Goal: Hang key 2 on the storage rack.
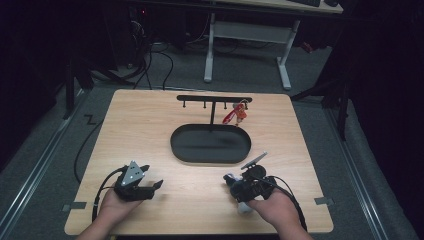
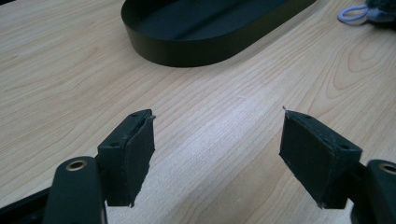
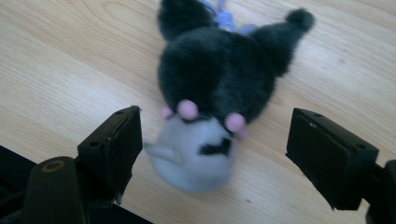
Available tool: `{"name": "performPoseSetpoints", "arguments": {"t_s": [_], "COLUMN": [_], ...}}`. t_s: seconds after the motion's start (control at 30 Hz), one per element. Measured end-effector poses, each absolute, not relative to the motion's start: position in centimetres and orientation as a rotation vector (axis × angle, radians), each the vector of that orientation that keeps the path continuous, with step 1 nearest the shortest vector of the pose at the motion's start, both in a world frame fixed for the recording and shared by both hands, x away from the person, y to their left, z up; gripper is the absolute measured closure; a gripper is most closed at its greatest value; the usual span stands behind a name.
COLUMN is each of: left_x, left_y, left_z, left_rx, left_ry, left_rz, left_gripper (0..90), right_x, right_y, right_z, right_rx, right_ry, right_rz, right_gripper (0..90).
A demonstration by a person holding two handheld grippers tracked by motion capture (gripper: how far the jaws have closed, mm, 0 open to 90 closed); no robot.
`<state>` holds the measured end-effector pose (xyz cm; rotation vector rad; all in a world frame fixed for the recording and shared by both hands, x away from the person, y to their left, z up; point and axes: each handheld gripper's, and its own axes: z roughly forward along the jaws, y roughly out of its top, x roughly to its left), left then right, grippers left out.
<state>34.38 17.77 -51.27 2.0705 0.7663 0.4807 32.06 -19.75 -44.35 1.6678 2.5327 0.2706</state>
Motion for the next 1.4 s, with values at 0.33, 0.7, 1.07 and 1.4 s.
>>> {"name": "performPoseSetpoints", "arguments": {"t_s": [0.33,0.7,1.07,1.4], "left_x": [34.6,34.3,34.4,34.4], "left_y": [17.1,17.3,17.5,17.6], "left_z": [-51.4,-51.4,-51.5,-51.5], "left_rx": [2.089,2.093,2.105,2.11], "left_ry": [0.748,0.748,0.756,0.755], "left_rz": [0.469,0.473,0.465,0.468], "left_gripper": [26.6,26.7,27.0,27.3], "right_x": [32.2,32.1,32.7,33.2], "right_y": [-19.1,-19.7,-20.7,-20.7], "right_z": [-47.1,-48.6,-48.8,-46.9], "right_rx": [1.73,1.73,1.748,1.743], "right_ry": [2.599,2.605,2.638,2.62], "right_rz": [0.208,0.204,0.171,0.181], "right_gripper": [15.4,28.8,44.2,48.9]}}
